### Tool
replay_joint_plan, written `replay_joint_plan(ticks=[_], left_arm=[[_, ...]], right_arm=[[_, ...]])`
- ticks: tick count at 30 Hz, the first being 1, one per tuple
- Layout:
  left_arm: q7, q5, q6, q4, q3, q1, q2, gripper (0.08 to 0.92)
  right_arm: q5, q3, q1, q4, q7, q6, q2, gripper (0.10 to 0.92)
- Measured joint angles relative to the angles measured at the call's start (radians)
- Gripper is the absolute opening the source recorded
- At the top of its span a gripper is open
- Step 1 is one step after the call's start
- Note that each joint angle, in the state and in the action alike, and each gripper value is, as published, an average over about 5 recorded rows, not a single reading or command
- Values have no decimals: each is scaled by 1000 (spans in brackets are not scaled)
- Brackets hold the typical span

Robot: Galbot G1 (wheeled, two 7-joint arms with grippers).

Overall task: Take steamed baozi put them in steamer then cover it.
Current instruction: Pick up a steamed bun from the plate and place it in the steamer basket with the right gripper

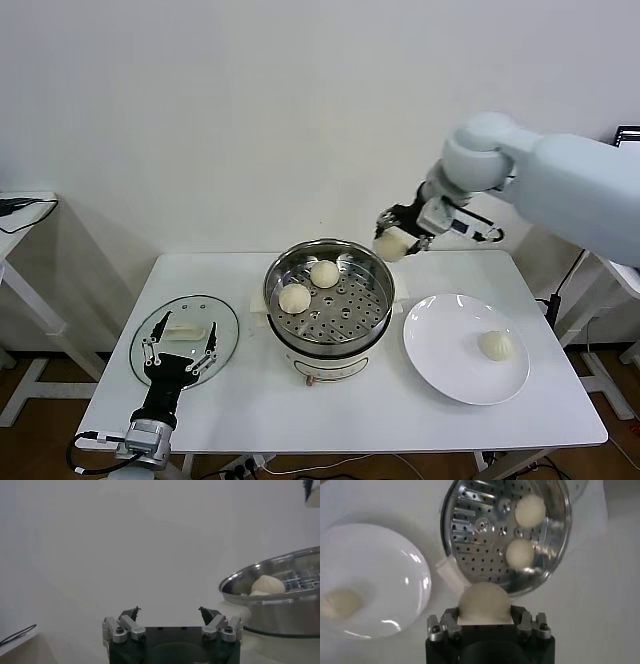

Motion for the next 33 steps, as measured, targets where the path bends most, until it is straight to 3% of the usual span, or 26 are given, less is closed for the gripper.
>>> replay_joint_plan(ticks=[14, 33], left_arm=[[3, -6, -8, 32, -8, -17, 2, 823], [5, -6, -9, 44, -12, -18, 4, 823]], right_arm=[[-103, -57, -62, 12, 82, 149, 121, 704], [-83, -118, -104, 27, 96, 166, 215, 704]])
